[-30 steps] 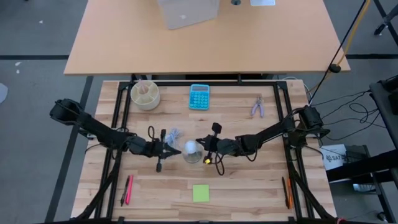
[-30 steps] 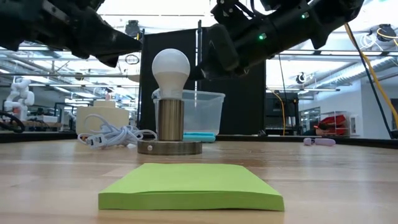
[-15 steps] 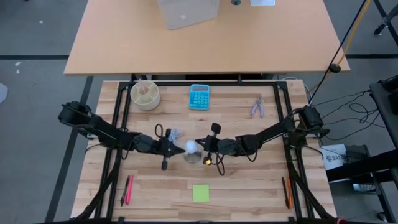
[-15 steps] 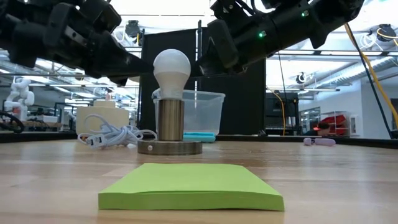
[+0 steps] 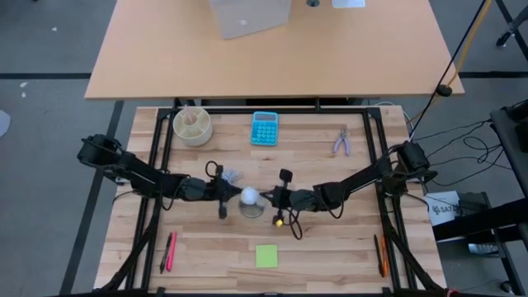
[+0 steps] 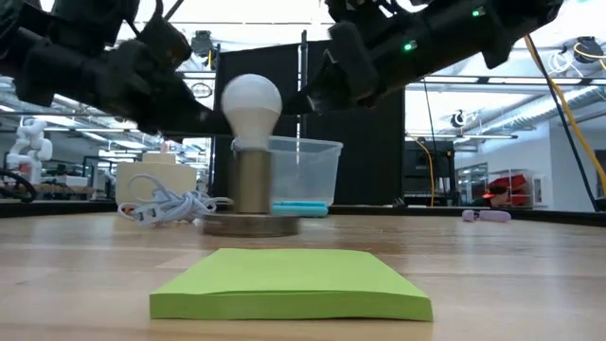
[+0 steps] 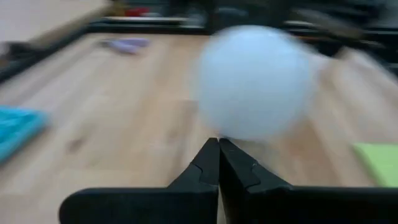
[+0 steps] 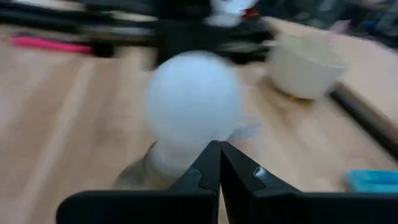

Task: Screw lightbulb
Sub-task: Insert the lightbulb into the lamp

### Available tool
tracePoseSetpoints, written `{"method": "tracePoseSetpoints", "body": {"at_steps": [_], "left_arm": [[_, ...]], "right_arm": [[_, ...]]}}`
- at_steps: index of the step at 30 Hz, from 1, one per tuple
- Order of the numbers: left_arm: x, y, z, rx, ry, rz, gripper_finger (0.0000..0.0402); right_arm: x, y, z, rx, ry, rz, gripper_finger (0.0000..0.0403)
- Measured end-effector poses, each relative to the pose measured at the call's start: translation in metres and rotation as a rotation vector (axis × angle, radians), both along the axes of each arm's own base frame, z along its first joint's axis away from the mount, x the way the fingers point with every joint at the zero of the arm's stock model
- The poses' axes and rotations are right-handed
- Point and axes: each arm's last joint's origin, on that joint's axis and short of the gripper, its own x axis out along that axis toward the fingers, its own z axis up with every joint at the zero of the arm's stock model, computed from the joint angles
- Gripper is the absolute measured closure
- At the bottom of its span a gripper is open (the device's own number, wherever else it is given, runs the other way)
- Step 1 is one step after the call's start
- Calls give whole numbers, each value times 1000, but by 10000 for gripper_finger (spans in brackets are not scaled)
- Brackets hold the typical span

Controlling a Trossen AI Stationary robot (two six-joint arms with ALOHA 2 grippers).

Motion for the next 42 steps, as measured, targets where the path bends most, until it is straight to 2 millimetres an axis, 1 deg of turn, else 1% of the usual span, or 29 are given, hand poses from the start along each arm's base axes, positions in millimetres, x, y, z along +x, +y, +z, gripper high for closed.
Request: {"method": "tracePoseSetpoints", "body": {"at_steps": [2, 5, 11, 13, 16, 20, 22, 24, 26, 28, 33, 37, 42], "left_arm": [[0, 3, 1, 0, -9, 86, 401], [0, 6, -1, -14, 0, 149, 401], [0, 8, -2, -29, 4, 173, 401], [-1, 6, 0, -29, -2, 164, 401], [-5, 2, 12, -14, -53, 144, 401], [-17, -8, 34, 51, -120, 120, 401], [-24, -13, 42, 85, -130, 77, 401], [-30, -20, 45, 115, -113, -22, 401], [-33, -25, 44, 117, -91, -109, 401], [-33, -27, 40, 113, -56, -144, 401], [-28, -27, 27, 97, 6, -161, 401], [-24, -25, 18, 86, 59, -167, 401], [-17, -20, 11, 53, 62, -172, 401]], "right_arm": [[-1, 4, -3, -6, 24, 27, 403], [-2, 9, -2, -16, 28, 66, 403], [-3, 11, -3, -13, 32, 74, 403], [-2, 8, -3, -9, 31, 62, 403], [-1, 4, -3, 0, 29, 43, 403], [-1, 0, -4, 7, 34, 30, 403], [0, -2, -4, 6, 37, 25, 403], [1, -5, -4, 9, 32, 10, 403], [2, -10, -3, 10, 21, -17, 403], [4, -14, 0, 13, -8, -41, 403], [7, -18, 6, 40, -71, -19, 403], [7, -17, 6, 37, -72, -13, 403], [7, -18, 5, 30, -64, -25, 403]]}}
